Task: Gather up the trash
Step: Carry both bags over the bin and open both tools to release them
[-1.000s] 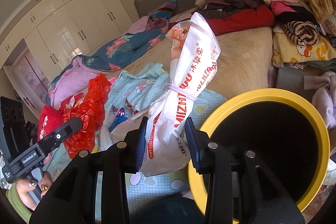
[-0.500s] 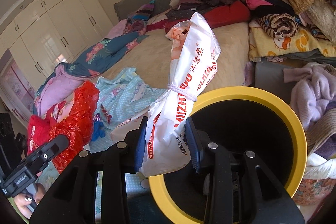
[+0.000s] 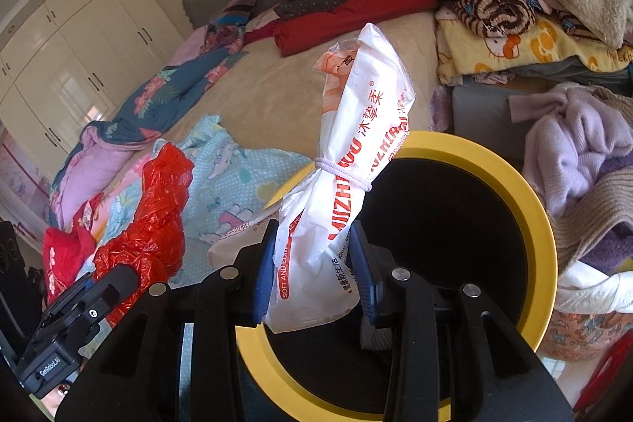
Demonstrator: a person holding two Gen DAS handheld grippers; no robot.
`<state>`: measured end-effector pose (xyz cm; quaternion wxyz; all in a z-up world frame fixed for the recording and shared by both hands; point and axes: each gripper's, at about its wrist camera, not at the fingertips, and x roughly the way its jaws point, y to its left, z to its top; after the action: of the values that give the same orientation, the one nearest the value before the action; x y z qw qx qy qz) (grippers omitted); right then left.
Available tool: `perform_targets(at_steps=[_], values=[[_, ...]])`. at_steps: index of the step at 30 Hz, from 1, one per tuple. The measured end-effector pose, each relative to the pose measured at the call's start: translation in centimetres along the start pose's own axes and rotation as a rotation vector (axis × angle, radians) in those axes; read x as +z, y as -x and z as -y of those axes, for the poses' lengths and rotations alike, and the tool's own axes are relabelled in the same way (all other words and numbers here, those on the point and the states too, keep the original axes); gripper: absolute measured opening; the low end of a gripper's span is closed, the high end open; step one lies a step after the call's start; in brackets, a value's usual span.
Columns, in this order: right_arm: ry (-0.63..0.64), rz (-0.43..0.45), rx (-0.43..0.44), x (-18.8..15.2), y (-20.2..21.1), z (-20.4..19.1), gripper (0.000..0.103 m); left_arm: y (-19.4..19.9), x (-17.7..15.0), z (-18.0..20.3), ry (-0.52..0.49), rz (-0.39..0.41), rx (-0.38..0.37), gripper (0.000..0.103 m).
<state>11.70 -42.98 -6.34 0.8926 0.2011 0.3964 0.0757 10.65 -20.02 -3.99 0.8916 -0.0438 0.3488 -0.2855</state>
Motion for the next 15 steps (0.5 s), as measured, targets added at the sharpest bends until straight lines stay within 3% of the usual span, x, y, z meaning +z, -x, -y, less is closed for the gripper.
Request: perform_targets(at_steps=[12,15], values=[[-0.057,-0.084,-0.078,-0.7,-1.4,2.5,0.038,-4.4,-0.6,0.7,-0.018,-0.079,-0.025,0.029],[-0.105,-0.068,-0.084,-0.6,-1.0,3.6,0.05,-5.0,-0.6,0.6,-0.011,-0.087,-0.03,0.031]])
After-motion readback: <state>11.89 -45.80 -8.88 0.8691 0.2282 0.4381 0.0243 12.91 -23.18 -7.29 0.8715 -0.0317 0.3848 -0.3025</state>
